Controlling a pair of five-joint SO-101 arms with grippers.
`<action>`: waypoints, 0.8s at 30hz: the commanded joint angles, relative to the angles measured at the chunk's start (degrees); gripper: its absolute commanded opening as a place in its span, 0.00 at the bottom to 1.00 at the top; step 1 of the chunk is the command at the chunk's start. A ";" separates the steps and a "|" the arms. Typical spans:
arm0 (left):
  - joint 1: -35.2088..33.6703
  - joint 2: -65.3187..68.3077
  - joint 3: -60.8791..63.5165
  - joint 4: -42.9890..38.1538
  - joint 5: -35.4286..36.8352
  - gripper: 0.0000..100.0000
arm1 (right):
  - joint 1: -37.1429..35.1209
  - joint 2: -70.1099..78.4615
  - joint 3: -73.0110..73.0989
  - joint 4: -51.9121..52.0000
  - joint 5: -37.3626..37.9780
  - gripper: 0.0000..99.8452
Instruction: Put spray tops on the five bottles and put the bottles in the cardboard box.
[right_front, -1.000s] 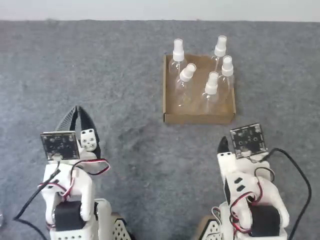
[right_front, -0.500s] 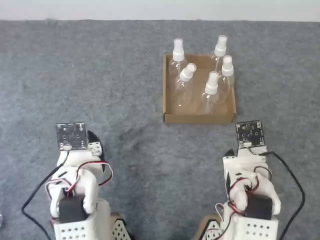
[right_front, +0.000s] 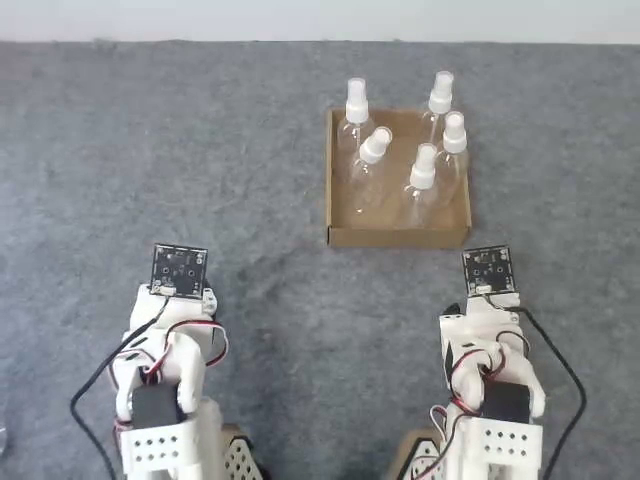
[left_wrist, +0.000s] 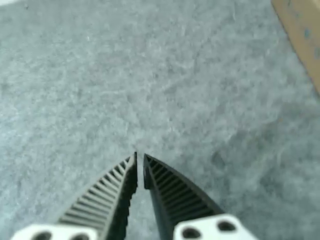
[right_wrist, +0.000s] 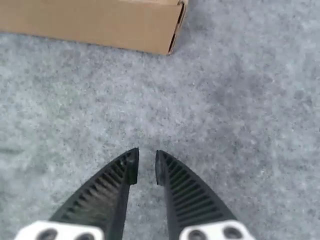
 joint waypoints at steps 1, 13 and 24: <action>-0.26 -1.23 -0.40 8.00 -0.62 0.01 | 0.22 -1.10 1.32 3.56 0.62 0.01; -0.26 -1.23 -0.40 15.03 -0.62 0.01 | 0.75 -1.10 1.32 6.81 0.62 0.01; -0.26 -1.23 -0.40 15.03 -0.62 0.01 | 0.75 -1.10 1.32 6.81 0.62 0.01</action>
